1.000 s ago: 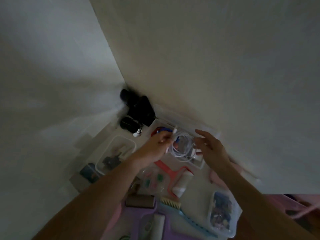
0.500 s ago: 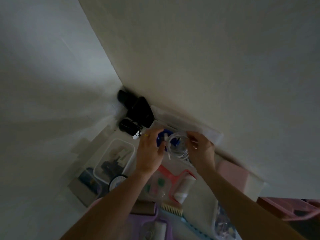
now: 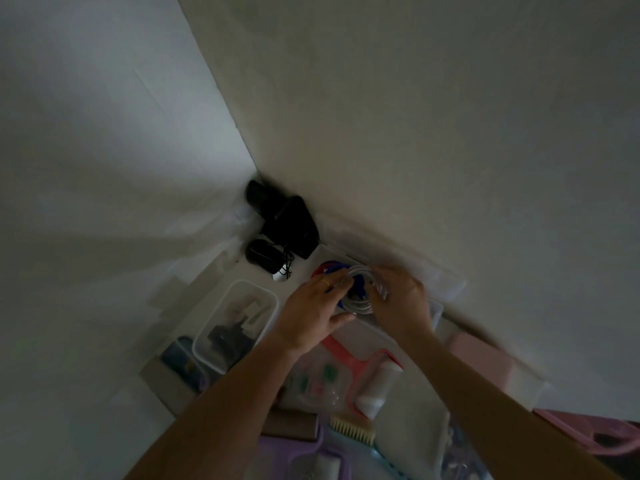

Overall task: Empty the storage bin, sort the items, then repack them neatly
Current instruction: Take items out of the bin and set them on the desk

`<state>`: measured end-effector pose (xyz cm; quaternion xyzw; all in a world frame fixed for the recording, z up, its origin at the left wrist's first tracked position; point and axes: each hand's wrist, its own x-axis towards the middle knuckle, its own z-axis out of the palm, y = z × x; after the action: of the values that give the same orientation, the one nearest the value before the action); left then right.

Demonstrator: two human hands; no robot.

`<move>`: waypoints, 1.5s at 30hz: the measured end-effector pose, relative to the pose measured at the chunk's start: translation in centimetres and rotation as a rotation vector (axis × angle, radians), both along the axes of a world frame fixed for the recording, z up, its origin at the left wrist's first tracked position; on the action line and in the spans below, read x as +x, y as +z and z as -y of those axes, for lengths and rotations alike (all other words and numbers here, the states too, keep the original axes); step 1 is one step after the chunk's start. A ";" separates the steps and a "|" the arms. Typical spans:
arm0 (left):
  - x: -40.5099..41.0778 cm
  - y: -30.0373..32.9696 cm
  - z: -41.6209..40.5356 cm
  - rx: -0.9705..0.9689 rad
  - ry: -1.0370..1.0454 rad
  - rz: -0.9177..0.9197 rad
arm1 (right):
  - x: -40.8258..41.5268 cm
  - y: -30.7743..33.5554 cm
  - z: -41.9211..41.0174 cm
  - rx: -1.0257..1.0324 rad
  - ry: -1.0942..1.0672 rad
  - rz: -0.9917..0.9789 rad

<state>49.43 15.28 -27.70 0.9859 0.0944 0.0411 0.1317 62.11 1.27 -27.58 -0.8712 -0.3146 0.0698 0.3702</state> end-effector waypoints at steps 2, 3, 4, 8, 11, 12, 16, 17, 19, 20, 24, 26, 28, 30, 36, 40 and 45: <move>0.1 0.4 0.0 -0.040 0.030 0.005 | 0.7 -0.5 1.4 -0.068 0.168 0.061; 0.1 0.4 0.2 -0.097 0.062 -0.002 | 1.0 -0.7 1.9 -0.093 0.240 0.098; 0.2 0.6 0.3 -0.163 0.099 -0.019 | 1.2 -0.9 2.2 -0.119 0.294 0.124; 0.9 0.7 0.2 -0.190 0.092 -0.064 | 2.0 -1.1 2.5 -0.137 0.404 0.191; 1.0 0.2 -0.1 -0.133 0.043 -0.077 | 2.6 -1.2 2.9 -0.131 0.478 0.213; 1.0 0.0 -0.1 -0.142 0.031 -0.087 | 2.7 -1.3 3.0 -0.151 0.497 0.206; 1.0 -0.9 -0.4 -0.191 0.013 -0.202 | 2.8 -1.8 2.5 -0.301 0.511 0.243; 1.1 -1.0 -0.5 -0.175 0.025 -0.213 | 2.6 -1.8 2.2 -0.353 0.491 0.235; 1.4 -0.9 -0.2 -0.211 0.093 -0.210 | 2.1 -1.9 1.4 -0.435 0.450 0.225; 1.5 -1.0 0.1 -0.230 0.131 -0.196 | 1.8 -2.1 1.1 -0.448 0.432 0.229; 1.7 -2.1 1.3 -0.133 0.221 -0.158 | 0.5 -2.9 0.4 -0.422 0.343 0.255; 1.7 -2.5 1.7 -0.066 0.229 -0.162 | -0.1 -3.5 0.6 -0.395 0.301 0.265; 1.8 -2.5 1.7 -0.043 0.225 -0.178 | -0.5 -3.3 1.0 -0.364 0.287 0.282; 1.7 -2.3 1.6 -0.072 0.212 -0.191 | -1.0 -2.4 2.1 -0.343 0.308 0.294; -0.7 -1.1 3.0 -0.210 0.245 0.023 | -4.0 5.2 8.2 -0.054 0.117 0.390; -2.0 -0.5 5.4 -0.313 0.463 0.266 | -3.2 7.5 9.7 -0.061 -0.060 0.432; -1.4 0.1 7.4 -0.608 0.947 0.469 | -1.7 4.8 9.2 -0.224 0.023 0.316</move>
<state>48.06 7.85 -27.62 0.7198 0.4987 0.2824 0.3917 60.40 -7.91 -22.76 -0.9033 -0.3693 -0.0290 0.2164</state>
